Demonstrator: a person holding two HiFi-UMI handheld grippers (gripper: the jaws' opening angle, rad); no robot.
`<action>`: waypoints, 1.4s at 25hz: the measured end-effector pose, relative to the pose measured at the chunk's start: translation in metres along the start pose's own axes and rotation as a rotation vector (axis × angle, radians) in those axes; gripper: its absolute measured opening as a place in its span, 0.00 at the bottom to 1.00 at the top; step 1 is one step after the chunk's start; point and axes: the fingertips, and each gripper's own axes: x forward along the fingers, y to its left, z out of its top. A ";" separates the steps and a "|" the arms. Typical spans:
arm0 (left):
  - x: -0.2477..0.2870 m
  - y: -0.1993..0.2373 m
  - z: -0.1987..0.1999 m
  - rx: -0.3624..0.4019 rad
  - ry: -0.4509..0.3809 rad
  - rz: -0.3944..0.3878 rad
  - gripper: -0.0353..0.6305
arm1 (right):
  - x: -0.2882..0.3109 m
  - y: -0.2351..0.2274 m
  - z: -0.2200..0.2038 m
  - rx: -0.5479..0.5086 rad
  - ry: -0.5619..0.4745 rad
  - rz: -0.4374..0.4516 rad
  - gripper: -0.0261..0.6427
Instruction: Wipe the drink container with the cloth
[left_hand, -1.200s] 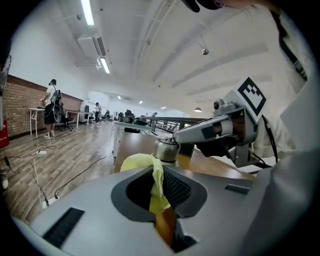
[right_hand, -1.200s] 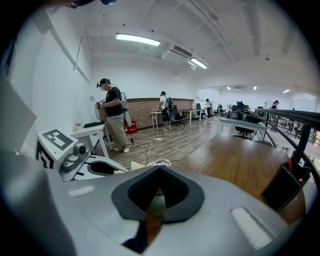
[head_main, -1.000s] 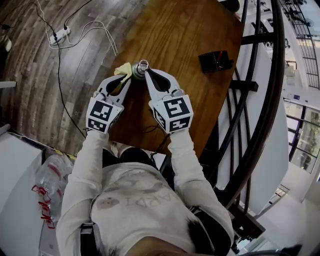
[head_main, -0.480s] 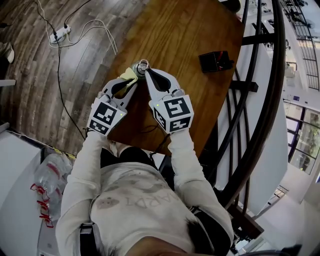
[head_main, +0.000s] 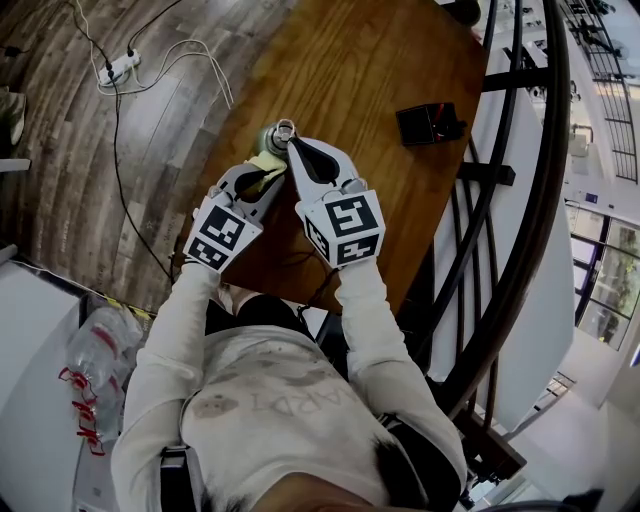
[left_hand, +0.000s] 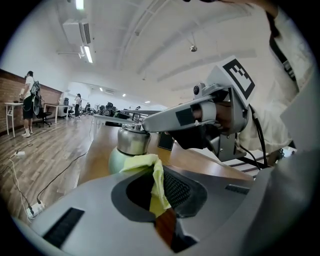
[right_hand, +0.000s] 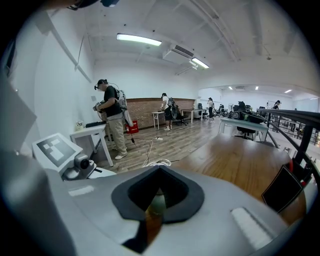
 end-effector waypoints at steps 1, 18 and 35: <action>0.001 0.000 -0.002 0.001 0.009 0.001 0.10 | 0.000 0.000 0.000 0.000 -0.001 0.000 0.05; 0.007 0.018 -0.046 -0.070 0.201 0.083 0.10 | 0.000 0.002 0.001 -0.010 -0.003 0.014 0.06; -0.013 0.037 -0.031 -0.020 0.140 0.111 0.10 | 0.001 0.006 0.001 -0.020 -0.003 0.014 0.06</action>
